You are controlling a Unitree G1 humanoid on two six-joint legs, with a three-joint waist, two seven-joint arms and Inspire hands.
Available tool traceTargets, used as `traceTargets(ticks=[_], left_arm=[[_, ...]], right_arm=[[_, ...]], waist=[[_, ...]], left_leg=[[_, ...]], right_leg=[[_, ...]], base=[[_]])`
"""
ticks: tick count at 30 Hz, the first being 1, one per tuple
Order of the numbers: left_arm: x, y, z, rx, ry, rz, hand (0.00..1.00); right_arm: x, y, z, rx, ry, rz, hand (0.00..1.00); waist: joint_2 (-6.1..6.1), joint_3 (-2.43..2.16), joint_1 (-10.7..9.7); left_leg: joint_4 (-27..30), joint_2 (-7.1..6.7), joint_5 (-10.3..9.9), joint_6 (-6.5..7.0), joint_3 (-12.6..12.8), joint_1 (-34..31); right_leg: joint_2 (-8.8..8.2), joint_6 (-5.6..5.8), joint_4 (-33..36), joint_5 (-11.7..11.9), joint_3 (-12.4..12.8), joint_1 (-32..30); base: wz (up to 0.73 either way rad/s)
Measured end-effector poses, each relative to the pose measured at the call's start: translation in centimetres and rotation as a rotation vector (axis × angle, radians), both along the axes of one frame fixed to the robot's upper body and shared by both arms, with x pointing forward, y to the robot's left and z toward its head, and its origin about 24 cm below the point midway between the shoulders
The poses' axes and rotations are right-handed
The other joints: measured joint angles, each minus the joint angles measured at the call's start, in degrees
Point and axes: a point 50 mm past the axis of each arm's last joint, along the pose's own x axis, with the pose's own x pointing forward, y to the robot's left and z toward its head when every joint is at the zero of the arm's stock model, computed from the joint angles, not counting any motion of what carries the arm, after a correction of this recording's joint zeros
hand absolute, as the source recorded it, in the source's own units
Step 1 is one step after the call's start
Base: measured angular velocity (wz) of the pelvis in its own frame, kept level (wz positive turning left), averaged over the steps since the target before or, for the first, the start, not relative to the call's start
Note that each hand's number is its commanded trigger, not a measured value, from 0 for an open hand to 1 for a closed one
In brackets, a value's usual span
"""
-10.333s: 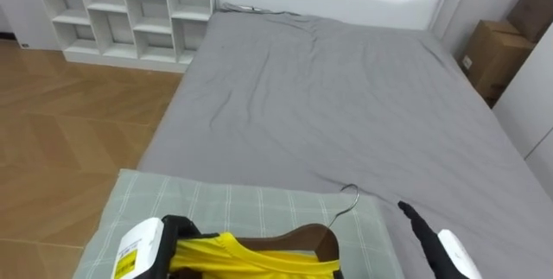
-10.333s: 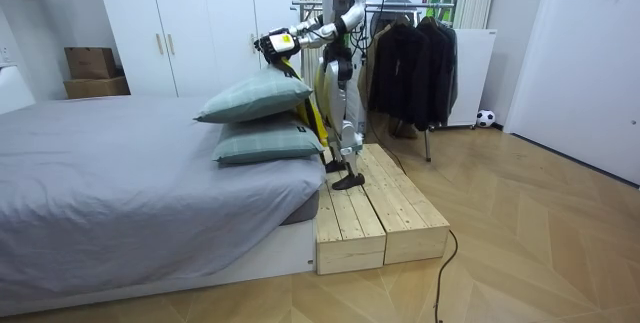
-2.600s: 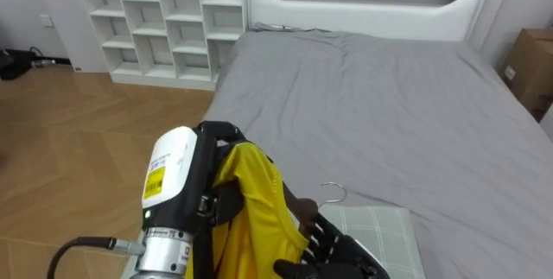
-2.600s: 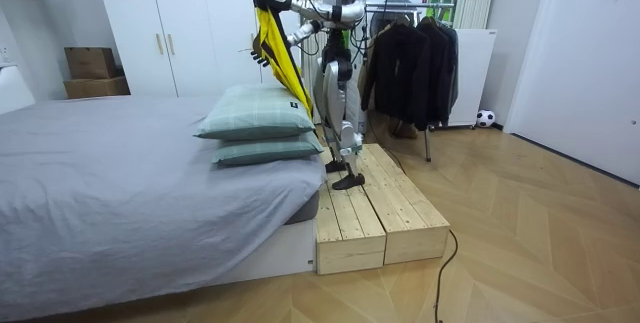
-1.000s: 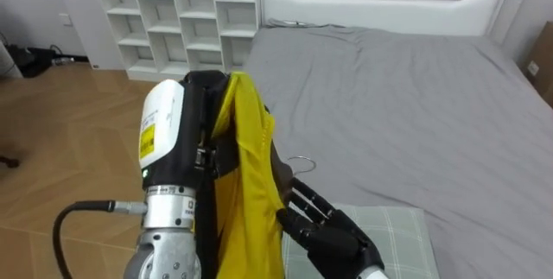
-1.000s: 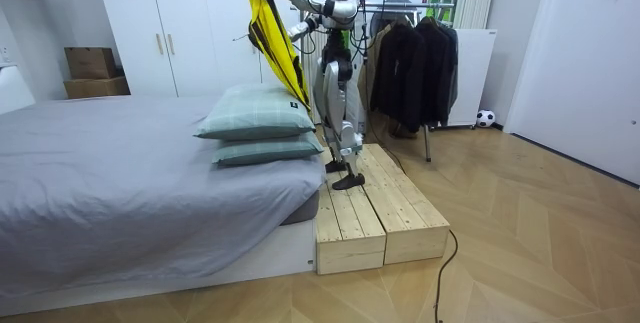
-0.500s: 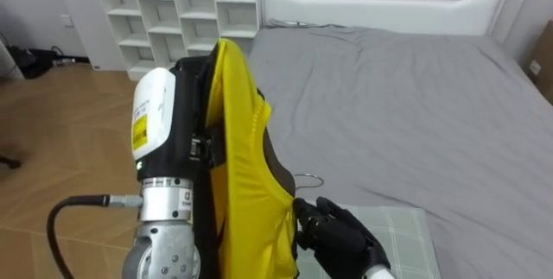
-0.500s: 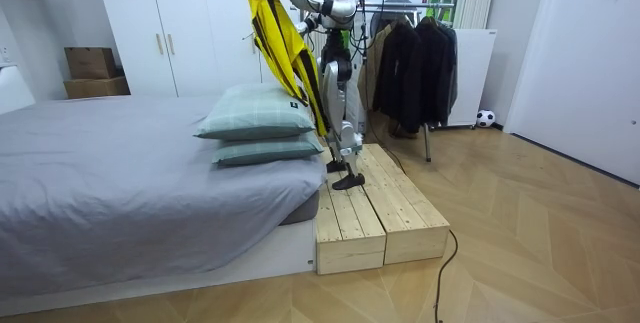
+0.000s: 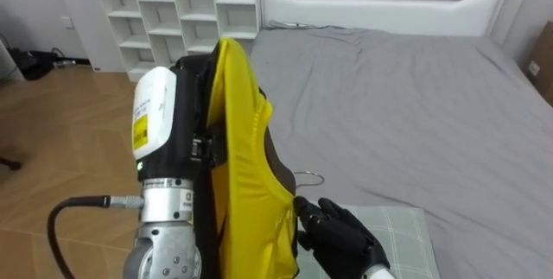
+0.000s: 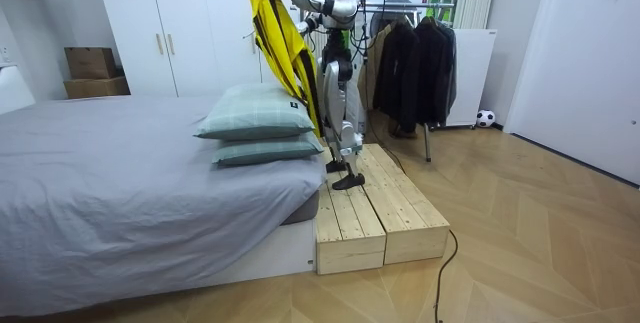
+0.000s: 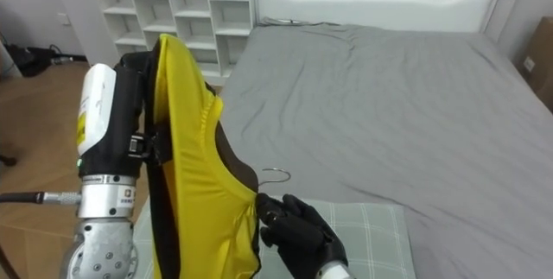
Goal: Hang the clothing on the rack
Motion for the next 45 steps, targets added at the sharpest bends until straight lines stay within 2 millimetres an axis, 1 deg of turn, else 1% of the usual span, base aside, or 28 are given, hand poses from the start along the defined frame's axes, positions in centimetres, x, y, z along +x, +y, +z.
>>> traceTargets(ticks=[7, 13, 23, 25, 29, 35, 38, 40, 45], left_arm=[[-0.1, -0.6, -0.2, 0.017, 0.016, -0.036, 1.00], [0.0, -0.6, -0.3, 0.033, 0.034, -0.054, 1.00], [0.0, -0.5, -0.4, 0.053, 0.046, -0.064, 1.00], [0.0, -0.5, -0.4, 0.056, 0.048, -0.066, 1.00], [0.0, -0.5, -0.4, 0.062, 0.056, -0.074, 1.00], [0.0, -0.5, -0.4, 0.064, 0.057, -0.074, 1.00], [0.0, -0.5, -0.4, 0.077, 0.054, -0.071, 1.00], [0.0, -0.5, -0.4, 0.088, 0.052, -0.069, 1.00], [0.1, -0.2, -0.4, 0.099, 0.058, -0.069, 1.00]], right_arm=[[0.7, 0.8, 0.8, 0.068, -0.028, 0.014, 0.00], [1.0, 0.9, 1.1, 0.076, -0.055, 0.021, 0.00], [0.9, 0.9, 1.1, -0.004, -0.110, 0.084, 0.00], [0.9, 0.6, 1.1, -0.031, -0.124, 0.100, 0.00], [0.9, 0.4, 1.2, -0.046, -0.148, 0.125, 0.00], [0.9, 0.3, 1.2, -0.047, -0.151, 0.128, 0.00], [0.8, 0.2, 0.9, -0.059, -0.147, 0.137, 0.00], [0.7, -0.2, 0.4, -0.078, -0.128, 0.132, 0.00], [0.8, -1.3, 0.0, -0.089, -0.105, 0.086, 0.00]], waist=[[0.00, 0.00, -0.1], [-0.04, 0.00, 0.0], [-0.39, 0.12, 0.0], [-0.63, 0.17, 0.0], [-1.02, 0.12, -0.1], [-1.02, 0.12, -0.1], [-1.01, 0.12, -0.1], [-0.99, 0.12, -0.2], [-0.92, 0.09, -0.2]], left_leg=[[0.1, 0.00, 0.0, 0.00, 0.0, 0.0], [0.1, 0.03, 0.0, 0.00, -0.2, 0.1], [0.1, 0.07, 0.0, 0.00, -0.3, 0.0], [0.1, 0.05, 0.0, 0.00, -0.3, 0.0], [0.1, 0.06, 0.0, 0.00, -0.3, 0.0], [0.0, 0.06, 0.0, 0.00, -0.3, 0.0], [0.0, 0.04, 0.0, 0.00, -0.4, -0.1], [0.0, -0.01, 0.0, -0.01, -0.5, -0.2], [0.0, 0.00, 0.0, -0.01, -0.7, -0.3]], right_leg=[[0.00, 0.00, 0.0, 0.0, -0.1, 0.0], [-0.03, 0.00, 0.0, 0.0, -0.3, -0.1], [-0.08, 0.00, 0.0, 0.0, -0.9, -0.2], [-0.07, 0.00, 0.0, 0.0, -0.9, -0.2], [-0.07, 0.00, 0.0, 0.0, -0.9, -0.1], [-0.06, 0.00, -0.1, 0.0, -0.9, 0.0], [0.01, 0.00, -0.1, 0.0, -0.9, 0.0], [0.03, 0.00, -0.1, 0.0, -1.0, 0.0], [0.02, 0.00, -0.1, 0.0, -0.9, 0.0]], base=[[0.00], [0.00], [0.00], [0.00], [0.00], [0.00], [0.00], [0.02], [0.00]])
